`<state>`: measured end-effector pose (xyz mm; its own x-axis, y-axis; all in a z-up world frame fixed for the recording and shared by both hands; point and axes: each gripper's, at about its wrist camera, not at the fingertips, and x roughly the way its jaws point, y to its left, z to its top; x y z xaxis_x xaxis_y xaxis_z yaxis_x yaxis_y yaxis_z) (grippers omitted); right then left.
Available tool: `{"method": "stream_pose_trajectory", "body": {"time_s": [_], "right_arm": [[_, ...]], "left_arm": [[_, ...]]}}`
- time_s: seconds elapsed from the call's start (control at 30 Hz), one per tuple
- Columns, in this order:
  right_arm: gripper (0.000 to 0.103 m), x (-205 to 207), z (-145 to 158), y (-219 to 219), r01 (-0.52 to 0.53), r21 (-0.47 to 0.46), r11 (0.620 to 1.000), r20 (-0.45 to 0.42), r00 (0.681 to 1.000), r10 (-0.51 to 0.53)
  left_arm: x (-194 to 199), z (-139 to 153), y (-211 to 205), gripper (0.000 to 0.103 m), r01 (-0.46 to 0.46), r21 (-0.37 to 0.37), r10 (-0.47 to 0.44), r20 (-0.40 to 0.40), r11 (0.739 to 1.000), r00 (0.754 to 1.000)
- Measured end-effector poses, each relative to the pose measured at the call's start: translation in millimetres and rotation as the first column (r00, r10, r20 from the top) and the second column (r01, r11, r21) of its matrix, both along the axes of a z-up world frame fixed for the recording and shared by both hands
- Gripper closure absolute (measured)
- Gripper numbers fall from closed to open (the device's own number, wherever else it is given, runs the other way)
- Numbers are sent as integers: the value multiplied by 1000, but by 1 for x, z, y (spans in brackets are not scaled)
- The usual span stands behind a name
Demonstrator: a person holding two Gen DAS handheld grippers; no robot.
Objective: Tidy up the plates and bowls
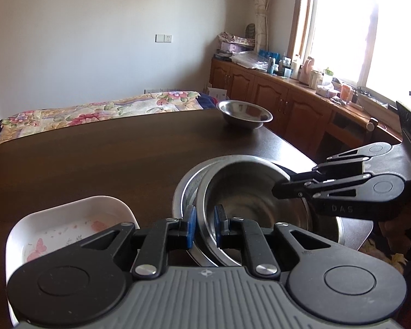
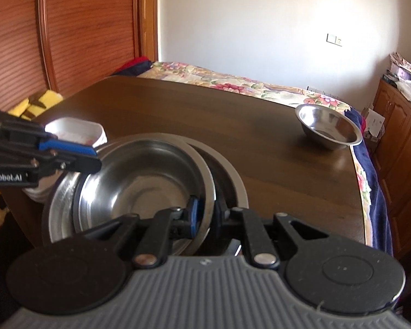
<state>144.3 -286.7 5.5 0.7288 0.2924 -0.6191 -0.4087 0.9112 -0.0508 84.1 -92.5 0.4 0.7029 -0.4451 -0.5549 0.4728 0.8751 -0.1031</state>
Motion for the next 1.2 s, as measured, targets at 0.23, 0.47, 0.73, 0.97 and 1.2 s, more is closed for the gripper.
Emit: {"method": "stream_pose_trajectory", "body": {"time_s": [0.23,0.47,0.73,0.97,1.2], "right_arm": [[88,0,0,4,1,-27,1000,8,1000,-1],[88,-5,5,4,12,-8,1000,69,998,-12],[88,-4,11,-4,28,43,999,115,993,-33],[88,-1,21,-16,41,87,995,167,984,-56],[88,10,34,-33,50,110,993,214,974,-73]], "left_arm": [[-2,-3,0,89,3,-4,-3,-2,1000,1000],[-2,-2,-2,86,7,-7,-7,8,1000,1000],[-1,5,-8,84,9,-3,-9,45,1000,999],[7,15,-13,83,0,3,0,66,1000,998],[22,25,-20,82,-18,19,16,84,1000,996]]}}
